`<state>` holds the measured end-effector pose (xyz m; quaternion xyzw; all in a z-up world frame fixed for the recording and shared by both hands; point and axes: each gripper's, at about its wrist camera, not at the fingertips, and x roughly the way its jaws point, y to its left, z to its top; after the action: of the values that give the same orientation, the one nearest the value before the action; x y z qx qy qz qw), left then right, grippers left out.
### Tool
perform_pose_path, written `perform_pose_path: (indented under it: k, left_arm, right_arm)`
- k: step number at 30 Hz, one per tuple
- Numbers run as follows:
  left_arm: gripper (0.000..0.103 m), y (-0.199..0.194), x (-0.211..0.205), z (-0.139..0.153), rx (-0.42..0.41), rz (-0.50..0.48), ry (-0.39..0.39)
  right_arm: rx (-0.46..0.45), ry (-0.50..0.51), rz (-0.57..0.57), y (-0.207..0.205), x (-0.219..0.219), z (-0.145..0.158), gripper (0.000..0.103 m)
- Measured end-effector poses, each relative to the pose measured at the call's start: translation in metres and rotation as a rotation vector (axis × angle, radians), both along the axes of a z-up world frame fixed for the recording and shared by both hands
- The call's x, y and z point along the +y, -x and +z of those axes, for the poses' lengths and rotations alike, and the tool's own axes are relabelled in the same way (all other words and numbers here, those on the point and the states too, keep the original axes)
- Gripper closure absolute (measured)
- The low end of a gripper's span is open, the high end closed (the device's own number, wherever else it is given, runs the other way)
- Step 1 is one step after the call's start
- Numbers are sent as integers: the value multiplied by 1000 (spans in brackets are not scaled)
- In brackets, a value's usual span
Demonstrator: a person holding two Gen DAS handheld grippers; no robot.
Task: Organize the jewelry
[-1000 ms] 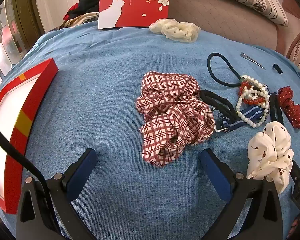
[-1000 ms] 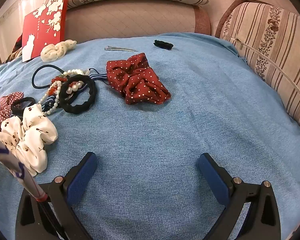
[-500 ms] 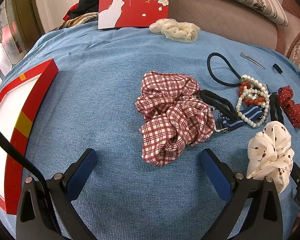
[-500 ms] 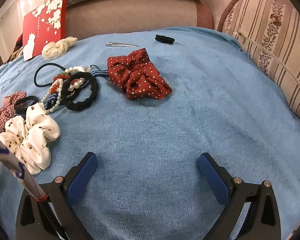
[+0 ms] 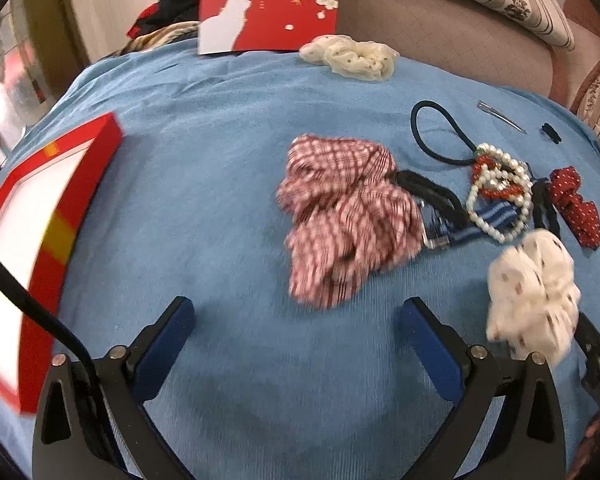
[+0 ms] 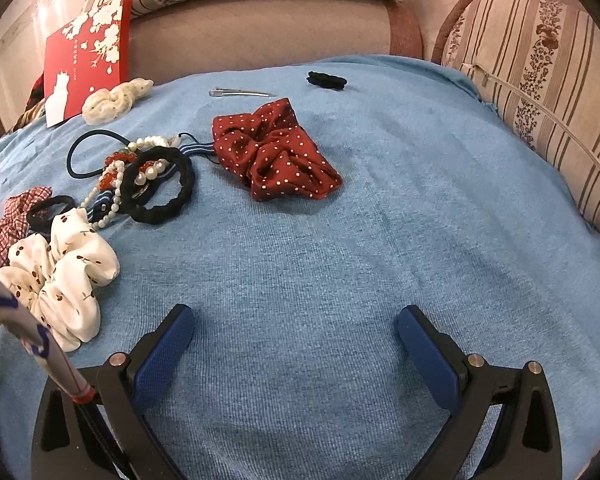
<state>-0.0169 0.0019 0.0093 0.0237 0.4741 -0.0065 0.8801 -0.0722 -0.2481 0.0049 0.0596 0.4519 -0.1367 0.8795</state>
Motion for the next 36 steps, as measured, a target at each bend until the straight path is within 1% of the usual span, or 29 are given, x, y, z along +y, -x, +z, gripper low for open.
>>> perform_pose_path:
  k: [2, 4, 6, 8, 9, 10, 15, 19, 21, 23, 27, 29, 33, 36]
  left_arm:
    - [1, 18, 7, 10, -14, -3, 31]
    - [1, 39, 19, 25, -64, 17, 27]
    - [1, 63, 35, 42, -125, 64, 35]
    - [1, 84, 52, 53, -174, 110, 54]
    - [1, 94, 60, 57, -194, 130, 56]
    - [1, 103, 68, 62, -214, 144, 54]
    - [1, 141, 90, 74, -298, 198, 23]
    - [1, 167, 99, 85, -354, 188, -17]
    - [1, 176, 99, 92, -378, 172, -39]
    - [1, 185, 100, 97, -385, 151, -51]
    - [1, 194, 99, 102, -358, 83, -15]
    - [1, 199, 95, 102, -344, 55, -23]
    - [1, 205, 91, 106, -345, 6, -18]
    - [1, 202, 89, 113, -335, -35, -18]
  right_arm:
    - [7, 6, -4, 3, 1, 3, 0]
    - [24, 10, -14, 9, 3, 5, 0]
    - [49, -7, -31, 21, 8, 10, 1]
    - [57, -13, -41, 35, 15, 16, 8]
    - [59, -12, -43, 41, 18, 20, 14]
    - [60, -5, -42, 48, 23, 25, 18]
    - [-35, 68, -2, 87, 57, 58, 18]
    - [-113, 116, 39, 110, 85, 77, 18]
    - [-139, 123, 54, 117, 96, 81, 18]
    - [-137, 117, 83, 120, 106, 80, 18]
    - [-130, 122, 114, 128, 119, 77, 18]
    - [-126, 132, 131, 134, 124, 78, 19]
    - [-141, 114, 134, 143, 120, 85, 19]
    - [-154, 77, 133, 136, 110, 92, 19]
